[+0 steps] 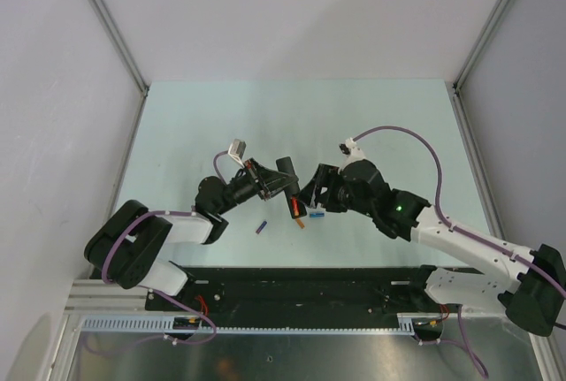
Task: Load the batteries into the remote control
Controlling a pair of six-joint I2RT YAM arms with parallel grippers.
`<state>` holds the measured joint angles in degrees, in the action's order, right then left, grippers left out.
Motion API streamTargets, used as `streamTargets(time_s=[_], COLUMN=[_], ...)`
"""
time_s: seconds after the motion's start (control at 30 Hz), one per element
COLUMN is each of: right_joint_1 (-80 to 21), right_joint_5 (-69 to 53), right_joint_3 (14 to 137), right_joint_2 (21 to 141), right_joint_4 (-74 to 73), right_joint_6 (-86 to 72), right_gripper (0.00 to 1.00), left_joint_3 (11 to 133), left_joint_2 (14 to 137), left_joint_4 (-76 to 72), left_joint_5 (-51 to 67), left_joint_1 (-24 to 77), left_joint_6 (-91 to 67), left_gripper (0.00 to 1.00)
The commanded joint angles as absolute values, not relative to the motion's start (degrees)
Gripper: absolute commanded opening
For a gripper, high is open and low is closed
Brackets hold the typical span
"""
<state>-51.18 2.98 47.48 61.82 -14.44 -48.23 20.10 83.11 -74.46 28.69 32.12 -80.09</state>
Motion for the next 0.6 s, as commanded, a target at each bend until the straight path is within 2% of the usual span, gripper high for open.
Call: streamTargets(time_s=[0.0,0.57], right_joint_1=[-51.4,-51.2], right_joint_5=[3.1,2.7], right_joint_3=[49.7,49.7], right_joint_2=[62.3,64.4], right_joint_4=[-12.0,-13.6], right_joint_6=[-49.0,-49.4], right_gripper=[0.74,0.73], left_joint_3=[21.6,22.1], left_joint_2=[81.8,81.4], left_joint_4=[-89.9,-90.0], left_joint_5=[28.7,28.1], left_joint_1=[32.4,32.5], left_joint_6=[-80.2,-80.2], left_gripper=[0.00,0.00])
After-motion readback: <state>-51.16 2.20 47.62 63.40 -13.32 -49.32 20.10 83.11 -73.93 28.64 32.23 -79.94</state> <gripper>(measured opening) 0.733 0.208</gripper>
